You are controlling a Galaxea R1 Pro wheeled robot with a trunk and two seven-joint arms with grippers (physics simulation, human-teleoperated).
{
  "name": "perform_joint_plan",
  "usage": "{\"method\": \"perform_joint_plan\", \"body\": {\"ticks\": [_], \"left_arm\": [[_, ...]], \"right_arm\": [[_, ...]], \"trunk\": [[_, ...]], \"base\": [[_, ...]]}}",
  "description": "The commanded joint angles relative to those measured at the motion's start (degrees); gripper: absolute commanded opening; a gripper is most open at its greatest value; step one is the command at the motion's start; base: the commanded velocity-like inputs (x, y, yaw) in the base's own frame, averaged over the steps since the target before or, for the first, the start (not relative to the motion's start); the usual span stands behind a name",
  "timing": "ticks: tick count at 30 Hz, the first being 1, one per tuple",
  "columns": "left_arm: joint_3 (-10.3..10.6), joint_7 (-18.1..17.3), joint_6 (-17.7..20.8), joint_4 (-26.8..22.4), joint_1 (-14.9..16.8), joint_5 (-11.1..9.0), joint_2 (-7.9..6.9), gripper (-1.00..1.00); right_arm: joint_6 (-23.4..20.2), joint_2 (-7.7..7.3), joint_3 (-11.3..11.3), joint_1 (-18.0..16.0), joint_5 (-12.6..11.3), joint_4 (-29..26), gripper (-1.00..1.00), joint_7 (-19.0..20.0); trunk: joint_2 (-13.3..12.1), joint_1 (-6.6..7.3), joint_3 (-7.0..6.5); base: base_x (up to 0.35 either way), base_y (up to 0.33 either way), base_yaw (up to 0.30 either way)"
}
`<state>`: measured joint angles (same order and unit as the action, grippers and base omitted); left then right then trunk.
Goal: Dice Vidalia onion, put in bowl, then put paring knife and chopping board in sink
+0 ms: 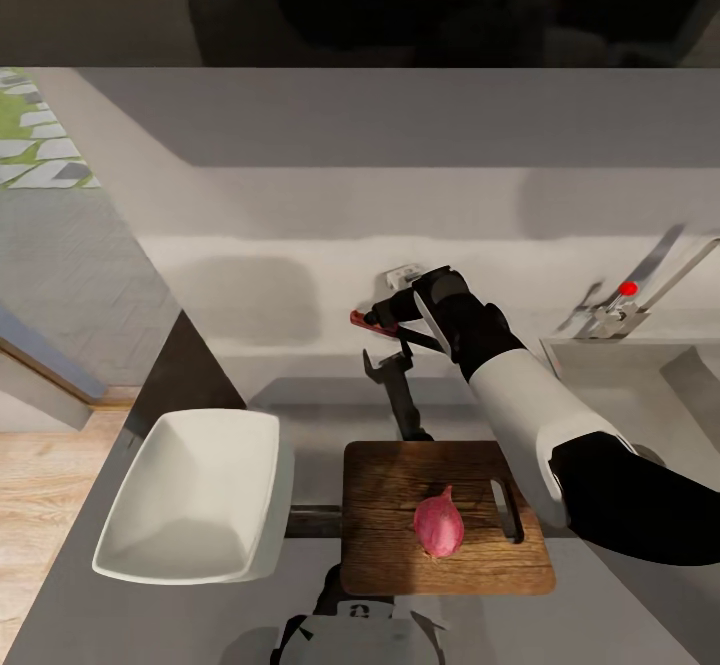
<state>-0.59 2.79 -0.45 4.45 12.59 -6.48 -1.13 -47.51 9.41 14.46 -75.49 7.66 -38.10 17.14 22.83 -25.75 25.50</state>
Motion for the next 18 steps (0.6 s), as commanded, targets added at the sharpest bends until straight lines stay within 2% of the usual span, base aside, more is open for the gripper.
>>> {"method": "perform_joint_plan", "body": {"ticks": [1,7,18], "left_arm": [[-0.03,0.03,-0.04,0.12,0.07,-0.54,0.00,1.00],[-0.03,0.03,-0.06,0.12,0.07,-0.56,-0.02,1.00],[-0.03,0.03,0.00,0.12,0.07,-0.56,-0.02,1.00]], "right_arm": [[-0.18,0.00,0.04,-0.05,0.61,-0.04,1.00,0.43],[-0.21,0.00,0.04,-0.04,0.55,0.01,1.00,0.43],[-0.22,0.32,0.04,-0.02,0.52,0.13,1.00,0.43]], "trunk": [[0.09,-0.03,0.08],[0.09,-0.03,0.15],[0.09,-0.03,1.07]], "base": [[0.000,0.000,0.000],[0.000,0.000,0.000],[0.000,0.000,0.000]]}}
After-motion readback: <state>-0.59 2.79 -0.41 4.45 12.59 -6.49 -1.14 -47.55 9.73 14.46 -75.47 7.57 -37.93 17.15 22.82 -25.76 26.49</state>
